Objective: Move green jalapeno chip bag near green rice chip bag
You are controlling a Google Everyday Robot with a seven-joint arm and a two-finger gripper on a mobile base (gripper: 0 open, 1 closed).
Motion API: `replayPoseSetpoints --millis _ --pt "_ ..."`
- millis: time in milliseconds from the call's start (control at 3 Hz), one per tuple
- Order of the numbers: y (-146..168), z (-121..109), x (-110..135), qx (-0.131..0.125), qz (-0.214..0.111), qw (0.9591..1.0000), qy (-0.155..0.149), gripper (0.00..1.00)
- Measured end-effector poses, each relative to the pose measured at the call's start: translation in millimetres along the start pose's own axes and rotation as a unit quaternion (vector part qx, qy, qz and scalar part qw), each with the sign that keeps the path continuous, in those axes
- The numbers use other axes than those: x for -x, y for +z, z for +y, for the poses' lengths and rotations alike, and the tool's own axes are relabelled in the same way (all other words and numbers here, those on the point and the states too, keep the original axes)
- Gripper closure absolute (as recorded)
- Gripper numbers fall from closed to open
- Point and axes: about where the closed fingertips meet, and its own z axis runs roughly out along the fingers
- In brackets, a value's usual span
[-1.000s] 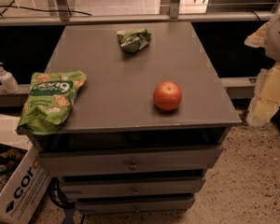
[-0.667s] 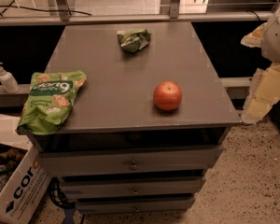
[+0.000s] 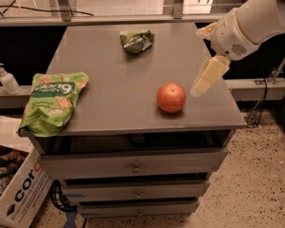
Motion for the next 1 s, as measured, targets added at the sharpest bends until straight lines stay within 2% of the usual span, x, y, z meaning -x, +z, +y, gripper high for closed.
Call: replayPoseSetpoints --millis 333,667,1000 --pt "22 -21 9 -0.001 -0.028 0.9996 -0.007 0.0" --pt "23 -21 9 0.0 -0.03 0.9995 -0.008 0.0" --pt "27 -36 20 -0.017 -0.061 0.9979 -0.016 0.0"
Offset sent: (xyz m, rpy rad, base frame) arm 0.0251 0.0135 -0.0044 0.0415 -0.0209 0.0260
